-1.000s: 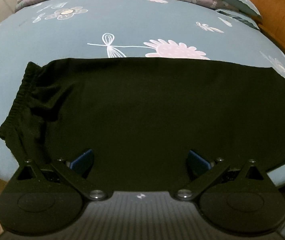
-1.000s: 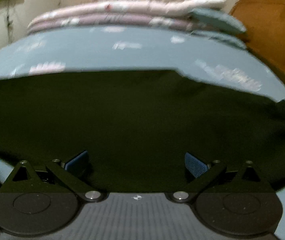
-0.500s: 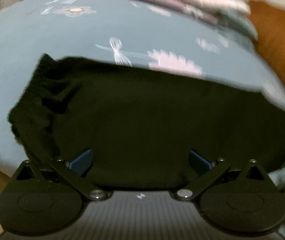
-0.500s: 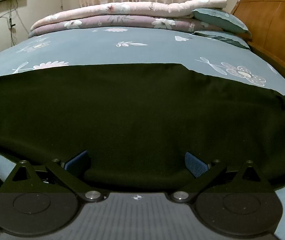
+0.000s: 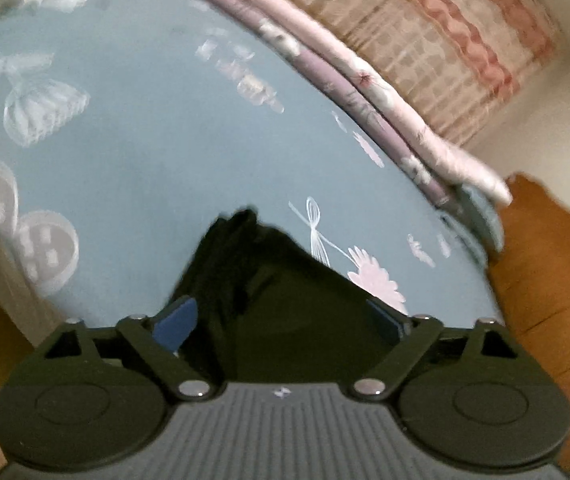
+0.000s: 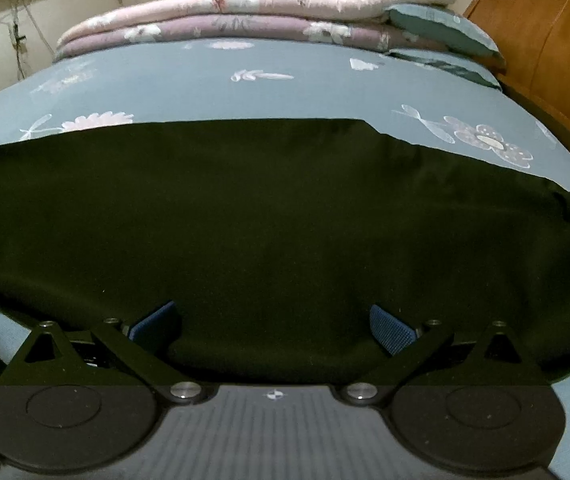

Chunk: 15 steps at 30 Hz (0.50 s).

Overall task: Fold clothes
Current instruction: 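Pinch the pants waistband corner with the left gripper and lift it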

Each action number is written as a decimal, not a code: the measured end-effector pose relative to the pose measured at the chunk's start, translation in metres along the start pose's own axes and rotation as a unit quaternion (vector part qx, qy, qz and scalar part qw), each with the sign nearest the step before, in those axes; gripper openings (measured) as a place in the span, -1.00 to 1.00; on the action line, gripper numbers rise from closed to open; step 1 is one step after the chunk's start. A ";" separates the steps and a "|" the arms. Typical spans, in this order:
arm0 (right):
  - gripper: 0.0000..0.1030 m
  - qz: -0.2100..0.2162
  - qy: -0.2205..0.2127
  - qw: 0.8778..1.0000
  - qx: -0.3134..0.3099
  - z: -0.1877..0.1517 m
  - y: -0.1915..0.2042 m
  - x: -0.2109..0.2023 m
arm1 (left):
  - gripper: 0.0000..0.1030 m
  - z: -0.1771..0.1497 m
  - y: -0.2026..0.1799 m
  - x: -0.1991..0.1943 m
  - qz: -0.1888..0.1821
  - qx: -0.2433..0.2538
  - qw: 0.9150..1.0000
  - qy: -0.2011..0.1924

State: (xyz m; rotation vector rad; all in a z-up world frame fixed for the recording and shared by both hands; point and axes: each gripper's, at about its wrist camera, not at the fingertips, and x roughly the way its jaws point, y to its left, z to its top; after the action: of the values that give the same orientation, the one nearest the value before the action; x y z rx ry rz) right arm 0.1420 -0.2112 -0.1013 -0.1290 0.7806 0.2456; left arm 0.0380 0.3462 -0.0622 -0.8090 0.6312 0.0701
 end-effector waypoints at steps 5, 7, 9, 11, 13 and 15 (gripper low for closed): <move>1.00 -0.008 0.008 1.000 -0.024 0.010 0.015 0.001 | 0.66 -0.015 0.031 0.016 -0.023 -0.065 0.998 0.015; 1.00 -0.008 0.007 0.999 -0.036 0.013 0.022 0.001 | 0.66 -0.017 0.035 0.024 -0.028 -0.070 0.997 0.023; 1.00 -0.009 0.005 0.999 -0.044 0.015 0.029 0.002 | 0.66 -0.019 0.036 0.031 -0.027 -0.073 0.996 0.030; 1.00 -0.011 0.000 0.999 -0.047 0.017 0.034 0.001 | 0.66 -0.021 0.037 0.037 -0.022 -0.076 0.996 0.037; 1.00 -0.008 -0.005 0.999 -0.049 0.018 0.035 -0.002 | 0.66 -0.022 0.038 0.041 -0.027 -0.080 0.996 0.038; 1.00 -0.010 -0.007 0.999 -0.048 0.019 0.034 -0.003 | 0.66 -0.022 0.039 0.042 -0.036 -0.085 0.995 0.036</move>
State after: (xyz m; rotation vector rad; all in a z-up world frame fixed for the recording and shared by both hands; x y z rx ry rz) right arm 0.1436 -0.1755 -0.0865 -0.2249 0.7536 0.2646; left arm 0.0494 0.3507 -0.1227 -1.0011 0.6707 0.0291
